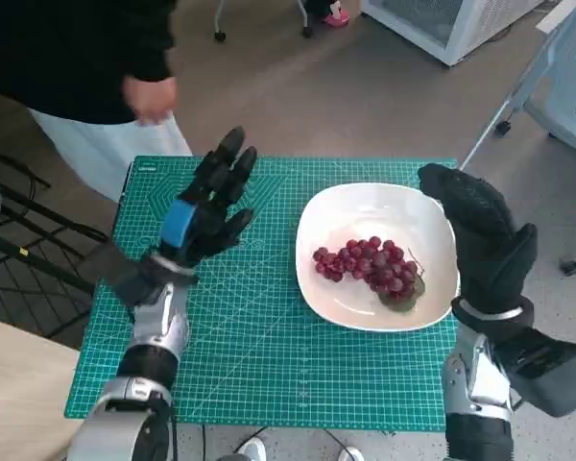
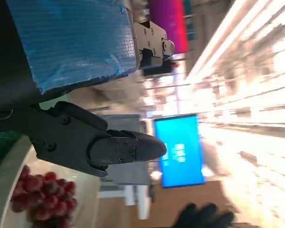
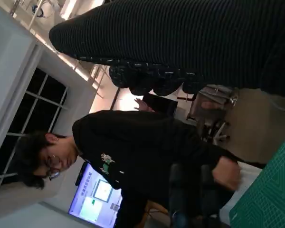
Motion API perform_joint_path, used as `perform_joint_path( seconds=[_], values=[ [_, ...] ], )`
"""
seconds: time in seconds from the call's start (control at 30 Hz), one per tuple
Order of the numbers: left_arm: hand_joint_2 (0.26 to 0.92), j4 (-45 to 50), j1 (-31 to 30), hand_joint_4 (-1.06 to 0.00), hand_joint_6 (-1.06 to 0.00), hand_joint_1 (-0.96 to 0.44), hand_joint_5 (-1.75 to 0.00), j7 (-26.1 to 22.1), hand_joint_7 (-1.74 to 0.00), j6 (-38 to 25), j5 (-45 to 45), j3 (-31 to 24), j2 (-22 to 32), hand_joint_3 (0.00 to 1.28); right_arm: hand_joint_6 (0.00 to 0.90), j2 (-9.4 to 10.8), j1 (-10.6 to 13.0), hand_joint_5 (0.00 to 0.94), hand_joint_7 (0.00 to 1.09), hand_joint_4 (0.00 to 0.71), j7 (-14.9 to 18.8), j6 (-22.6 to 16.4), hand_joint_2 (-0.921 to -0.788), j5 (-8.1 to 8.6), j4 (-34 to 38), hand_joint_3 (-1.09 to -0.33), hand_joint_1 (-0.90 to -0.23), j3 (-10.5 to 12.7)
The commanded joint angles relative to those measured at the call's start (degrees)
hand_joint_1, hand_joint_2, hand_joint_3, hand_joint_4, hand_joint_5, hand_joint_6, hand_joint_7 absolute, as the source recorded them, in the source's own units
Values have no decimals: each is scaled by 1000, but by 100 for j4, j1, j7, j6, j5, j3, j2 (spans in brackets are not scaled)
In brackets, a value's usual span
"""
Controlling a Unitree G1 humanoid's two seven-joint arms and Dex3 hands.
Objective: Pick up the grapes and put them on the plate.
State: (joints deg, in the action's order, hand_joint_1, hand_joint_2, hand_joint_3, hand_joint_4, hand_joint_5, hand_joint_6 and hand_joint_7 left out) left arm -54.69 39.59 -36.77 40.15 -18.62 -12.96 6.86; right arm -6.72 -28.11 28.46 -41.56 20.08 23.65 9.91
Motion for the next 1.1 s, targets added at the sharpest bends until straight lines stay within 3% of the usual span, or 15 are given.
perform_joint_path(
  seconds=[0.03, 0.67, 1.1],
  values=[
    [921, 369, -279, -135, -194, -591, -1, 37, -10, 208, -54, -47, -102, 407, 61, -48, 86, 0, 333, 219, 130, 85, -921, 78, 98, -561, -489, -9],
    [921, 713, -586, -154, -205, -615, -5, 140, -10, 307, -183, -109, -337, 385, 49, 4, 137, 0, 346, 215, 326, 60, -921, 118, 181, -562, -500, -20],
    [921, 782, -678, -169, -214, -475, -7, -8, -10, 25, -343, -139, -427, 336, 41, 42, 148, 0, 356, 214, 463, -71, -921, 179, 415, -560, -509, 7]
  ],
)
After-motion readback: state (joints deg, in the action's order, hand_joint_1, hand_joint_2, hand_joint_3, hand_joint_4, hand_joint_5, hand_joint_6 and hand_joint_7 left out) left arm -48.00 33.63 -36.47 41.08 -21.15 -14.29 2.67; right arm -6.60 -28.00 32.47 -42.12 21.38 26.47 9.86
